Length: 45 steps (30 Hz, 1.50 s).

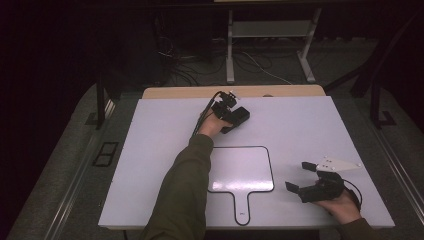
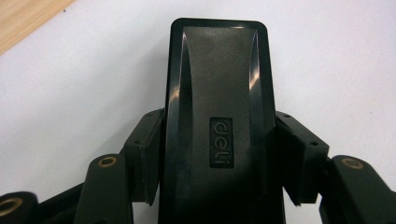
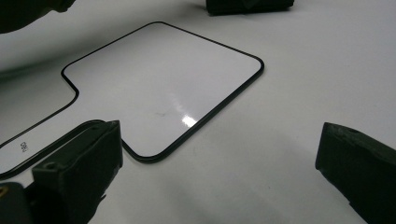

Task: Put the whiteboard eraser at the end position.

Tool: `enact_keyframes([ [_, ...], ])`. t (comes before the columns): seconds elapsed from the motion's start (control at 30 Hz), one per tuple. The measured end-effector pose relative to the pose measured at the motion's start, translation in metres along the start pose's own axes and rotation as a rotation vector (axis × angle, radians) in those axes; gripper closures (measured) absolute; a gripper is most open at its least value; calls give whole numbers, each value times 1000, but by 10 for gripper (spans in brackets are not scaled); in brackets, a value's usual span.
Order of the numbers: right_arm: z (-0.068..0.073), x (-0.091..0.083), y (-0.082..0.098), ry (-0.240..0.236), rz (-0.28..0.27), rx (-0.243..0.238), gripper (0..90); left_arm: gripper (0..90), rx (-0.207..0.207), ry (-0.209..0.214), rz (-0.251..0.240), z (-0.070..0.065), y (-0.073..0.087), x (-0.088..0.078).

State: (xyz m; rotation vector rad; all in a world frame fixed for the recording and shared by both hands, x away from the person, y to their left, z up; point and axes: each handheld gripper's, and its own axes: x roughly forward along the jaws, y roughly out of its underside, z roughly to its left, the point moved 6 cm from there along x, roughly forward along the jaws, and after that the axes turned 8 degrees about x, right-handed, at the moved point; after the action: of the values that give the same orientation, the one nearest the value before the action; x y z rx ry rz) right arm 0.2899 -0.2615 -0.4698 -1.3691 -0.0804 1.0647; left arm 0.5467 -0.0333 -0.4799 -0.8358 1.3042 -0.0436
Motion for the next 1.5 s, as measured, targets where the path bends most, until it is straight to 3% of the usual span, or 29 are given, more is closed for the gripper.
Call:
enact_keyframes([
  [0.33,0,0,0,0,-2,4,0,388,6,2,11,-1,2,4],
  [0.47,-1,0,0,-2,-2,5,0,382,-6,5,8,-1,2,4],
  [0.57,0,0,-1,-2,-2,5,0,329,-30,19,-23,0,1,0],
  [0.8,-2,2,0,2,0,9,0,243,-10,32,-89,-3,2,-21],
  [0.87,-2,3,-1,0,3,0,0,222,-20,30,-129,-7,3,-27],
  [0.97,-3,4,0,-3,10,1,0,188,12,43,-147,-14,7,-34],
  [1.0,-3,5,0,-2,10,-2,0,184,35,41,-146,-15,9,-36],
  [1.13,-3,7,0,-10,17,-6,0,170,29,39,-181,-23,14,-47],
  [1.3,-4,9,-1,-12,19,-7,0,157,60,37,-219,-33,20,-64],
  [1.4,-5,10,-1,-17,18,0,0,150,50,42,-251,-38,24,-73],
  [1.5,-5,10,-1,-20,16,6,0,140,76,43,-269,-42,30,-82],
])
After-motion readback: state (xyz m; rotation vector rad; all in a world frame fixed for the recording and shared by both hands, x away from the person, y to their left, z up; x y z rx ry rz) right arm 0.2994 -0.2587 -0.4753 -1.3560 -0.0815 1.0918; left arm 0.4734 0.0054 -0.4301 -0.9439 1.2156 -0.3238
